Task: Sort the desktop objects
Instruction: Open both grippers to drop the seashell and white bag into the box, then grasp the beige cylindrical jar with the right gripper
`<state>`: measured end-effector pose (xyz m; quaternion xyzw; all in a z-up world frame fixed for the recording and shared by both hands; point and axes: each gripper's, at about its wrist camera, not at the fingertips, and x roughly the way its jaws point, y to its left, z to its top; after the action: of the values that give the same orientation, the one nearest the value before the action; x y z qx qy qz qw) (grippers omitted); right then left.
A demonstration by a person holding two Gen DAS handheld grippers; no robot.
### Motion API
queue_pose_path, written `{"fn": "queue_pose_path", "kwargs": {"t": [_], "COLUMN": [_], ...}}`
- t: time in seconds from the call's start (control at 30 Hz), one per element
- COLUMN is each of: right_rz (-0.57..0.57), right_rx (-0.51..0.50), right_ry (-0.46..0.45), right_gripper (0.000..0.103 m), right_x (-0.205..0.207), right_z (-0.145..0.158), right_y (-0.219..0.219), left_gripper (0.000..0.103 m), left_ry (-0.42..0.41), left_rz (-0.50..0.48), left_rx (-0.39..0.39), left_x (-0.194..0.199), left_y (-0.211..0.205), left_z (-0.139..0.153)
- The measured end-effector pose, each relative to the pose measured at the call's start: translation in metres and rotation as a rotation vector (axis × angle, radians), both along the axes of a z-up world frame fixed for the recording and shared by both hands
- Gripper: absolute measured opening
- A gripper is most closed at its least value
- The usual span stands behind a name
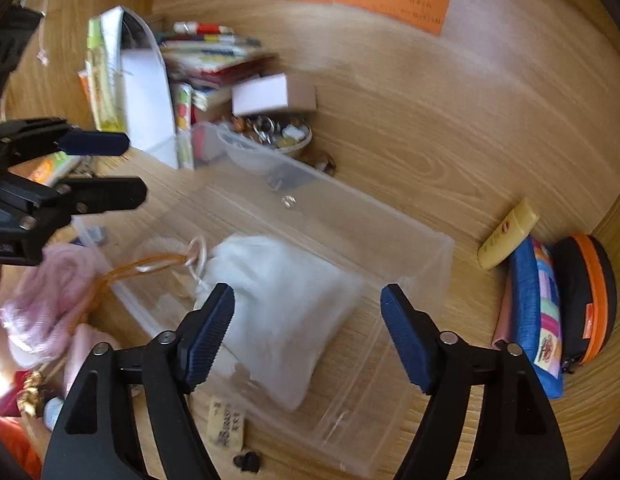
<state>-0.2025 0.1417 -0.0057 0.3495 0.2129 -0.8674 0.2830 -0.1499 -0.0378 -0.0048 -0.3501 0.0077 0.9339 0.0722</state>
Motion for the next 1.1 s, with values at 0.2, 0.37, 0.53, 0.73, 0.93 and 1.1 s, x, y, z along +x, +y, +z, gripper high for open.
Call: {"fn": "queue_pose_path", "kwargs": {"t": [0.2,0.37,0.53,0.73,0.93,1.1], "right_rz": [-0.01,-0.06,-0.073,-0.072,-0.084,-0.144], "right_rx": [-0.088,-0.098,-0.105,-0.156,-0.175,-0.154], "right_ry": [0.035,0.084,0.12,0.136,0.165,0.184], "right_gripper": [0.084,0.084,0.085,0.094,0.095,0.096], "right_x": [0.02,0.038,0.062,0.091,0.121,0.139], "right_z": [0.026,0.034,0.039,0.042,0.038,0.022], "right_y": [0.013,0.019,0.024,0.03,0.034,0.036], "left_gripper": [0.074,0.087,0.092,0.094,0.097,0.098], "left_ry": [0.04,0.082,0.116,0.134,0.152,0.147], "left_rz": [0.012,0.033,0.053,0.065,0.075,0.072], "left_rx": [0.006,-0.003,-0.005,0.002,-0.002,0.012], "left_x": [0.015,0.035,0.057,0.081,0.108,0.126], "left_y": [0.0,-0.004,-0.008,-0.009,-0.004,0.003], "left_z": [0.01,0.017,0.022,0.023,0.019,0.011]}}
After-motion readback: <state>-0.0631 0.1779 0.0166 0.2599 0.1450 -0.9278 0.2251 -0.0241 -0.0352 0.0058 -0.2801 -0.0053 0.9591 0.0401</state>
